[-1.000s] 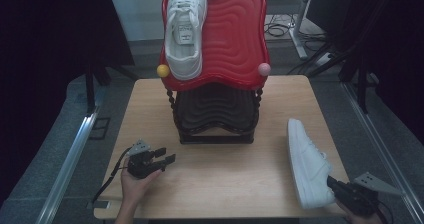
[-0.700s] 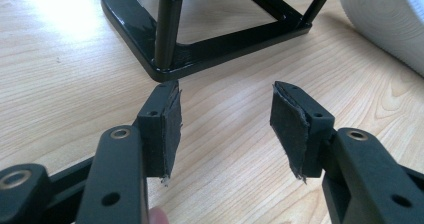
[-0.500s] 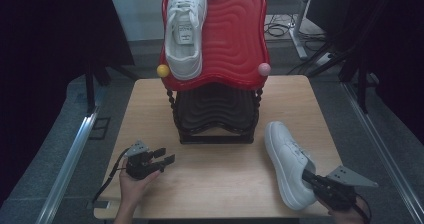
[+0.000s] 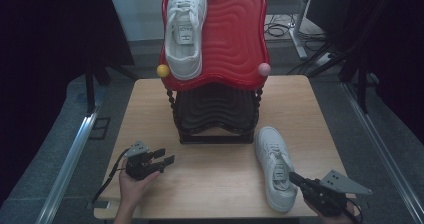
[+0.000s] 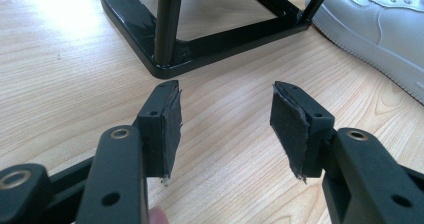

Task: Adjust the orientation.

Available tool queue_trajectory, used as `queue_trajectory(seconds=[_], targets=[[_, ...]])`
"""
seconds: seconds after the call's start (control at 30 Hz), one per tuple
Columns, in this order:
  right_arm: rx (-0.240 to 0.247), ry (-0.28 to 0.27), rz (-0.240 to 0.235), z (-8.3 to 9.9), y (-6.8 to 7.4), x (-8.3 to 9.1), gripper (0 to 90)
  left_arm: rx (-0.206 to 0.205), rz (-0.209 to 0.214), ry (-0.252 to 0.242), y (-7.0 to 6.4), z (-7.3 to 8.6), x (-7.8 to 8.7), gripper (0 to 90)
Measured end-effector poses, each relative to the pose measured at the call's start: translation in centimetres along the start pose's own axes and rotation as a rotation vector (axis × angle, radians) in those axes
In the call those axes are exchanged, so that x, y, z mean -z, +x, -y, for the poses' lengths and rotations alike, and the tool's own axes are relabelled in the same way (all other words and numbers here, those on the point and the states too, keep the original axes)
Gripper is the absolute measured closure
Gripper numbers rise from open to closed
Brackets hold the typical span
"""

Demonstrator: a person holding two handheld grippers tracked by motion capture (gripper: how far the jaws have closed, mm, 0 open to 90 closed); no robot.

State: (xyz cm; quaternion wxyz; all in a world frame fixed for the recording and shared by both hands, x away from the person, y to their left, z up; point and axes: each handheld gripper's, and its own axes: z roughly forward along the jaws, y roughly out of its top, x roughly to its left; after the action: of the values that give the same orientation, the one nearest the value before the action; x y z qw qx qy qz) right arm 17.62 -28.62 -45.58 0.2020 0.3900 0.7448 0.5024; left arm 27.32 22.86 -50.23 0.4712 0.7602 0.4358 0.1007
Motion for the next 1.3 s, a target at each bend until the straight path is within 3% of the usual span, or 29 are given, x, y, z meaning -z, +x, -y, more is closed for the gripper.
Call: queue_trajectory(seconds=[0.13,0.23,0.33,0.37,0.67,0.9,1.0,1.3], targets=[[0.039,0.020,-0.047,0.0,2.3,-0.9,89.1,-0.003,0.002,0.001,0.0,0.0,0.0,47.0],[0.074,0.064,-0.070,0.3,3.6,-2.0,89.1,-0.002,0.002,0.002,0.0,0.0,0.0,46.9],[0.094,0.122,-0.075,1.1,4.5,-3.3,89.3,0.033,0.016,-0.009,0.4,0.3,0.1,47.0],[0.099,0.110,-0.072,1.3,4.7,-3.4,89.3,0.040,0.009,-0.007,0.6,0.4,0.2,47.0],[0.109,0.119,-0.050,1.5,4.2,-2.8,89.4,0.051,0.012,-0.018,0.8,0.5,0.6,47.0],[0.076,0.123,-0.024,1.7,2.4,-1.8,89.5,0.048,0.016,-0.010,0.8,0.6,0.5,47.0],[0.067,0.130,0.013,1.8,1.6,-1.5,89.5,0.051,0.022,-0.012,0.8,0.6,0.4,47.0],[0.053,0.134,0.058,2.0,0.1,-0.7,89.5,0.052,0.026,-0.011,0.7,0.6,0.4,47.0]])
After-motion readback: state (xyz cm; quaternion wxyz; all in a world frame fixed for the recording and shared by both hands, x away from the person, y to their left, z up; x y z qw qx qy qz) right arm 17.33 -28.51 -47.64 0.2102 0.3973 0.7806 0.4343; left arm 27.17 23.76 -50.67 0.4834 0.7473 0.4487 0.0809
